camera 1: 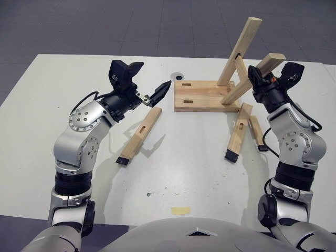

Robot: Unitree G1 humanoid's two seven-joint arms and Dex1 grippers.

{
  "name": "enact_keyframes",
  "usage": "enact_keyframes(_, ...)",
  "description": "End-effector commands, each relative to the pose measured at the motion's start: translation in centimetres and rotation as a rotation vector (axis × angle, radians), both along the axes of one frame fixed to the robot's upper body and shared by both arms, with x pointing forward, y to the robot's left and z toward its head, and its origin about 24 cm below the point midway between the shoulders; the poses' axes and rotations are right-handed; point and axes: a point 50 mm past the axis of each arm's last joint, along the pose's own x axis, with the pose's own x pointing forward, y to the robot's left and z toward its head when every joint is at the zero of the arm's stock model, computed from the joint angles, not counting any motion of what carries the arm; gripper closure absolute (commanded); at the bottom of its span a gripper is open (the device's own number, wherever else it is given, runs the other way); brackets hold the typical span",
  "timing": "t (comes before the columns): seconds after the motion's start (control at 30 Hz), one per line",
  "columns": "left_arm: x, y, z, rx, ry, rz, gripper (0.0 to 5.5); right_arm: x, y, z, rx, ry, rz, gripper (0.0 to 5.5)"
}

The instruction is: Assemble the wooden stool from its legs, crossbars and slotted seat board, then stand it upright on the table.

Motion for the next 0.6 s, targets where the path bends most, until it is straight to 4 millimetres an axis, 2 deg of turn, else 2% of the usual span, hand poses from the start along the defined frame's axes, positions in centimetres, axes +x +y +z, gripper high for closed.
enact_keyframes(0.03, 0.1, 0.1, -0.2, 0.017, 0.001, 0.011, 0.10, 0.1, 1.1, -0.3, 0.003, 0.028, 0.087, 3.30)
enact_keyframes(0.1, 0.2, 0.1, -0.2, 0.017, 0.000, 0.014, 0.10, -0.1, 1.1, -0.2, -0.083, 0.019, 0.230, 3.30)
enact_keyframes(0.17, 0.1, 0.3, -0.3, 0.025, 0.003, 0.017, 0.10, -0.2, -0.2, -0.2, -0.230, 0.019, 0.336, 3.30)
enact_keyframes(0.23, 0.2, 0.6, -0.5, 0.038, 0.008, 0.022, 0.10, 0.3, -2.0, 0.6, -0.365, 0.001, 0.371, 3.41)
enact_keyframes(0.3, 0.2, 0.8, -0.6, 0.045, 0.010, 0.025, 0.10, 0.6, -3.1, 1.6, -0.439, -0.036, 0.423, 3.42)
enact_keyframes(0.47, 0.3, 0.6, -0.7, 0.049, 0.013, 0.008, 0.10, 0.0, -4.6, 1.9, -0.564, -0.043, 0.634, 3.42)
enact_keyframes(0.6, 0.3, 0.6, -0.9, 0.051, 0.020, 0.000, 0.10, -0.8, -4.9, 1.6, -0.536, -0.009, 0.765, 3.42)
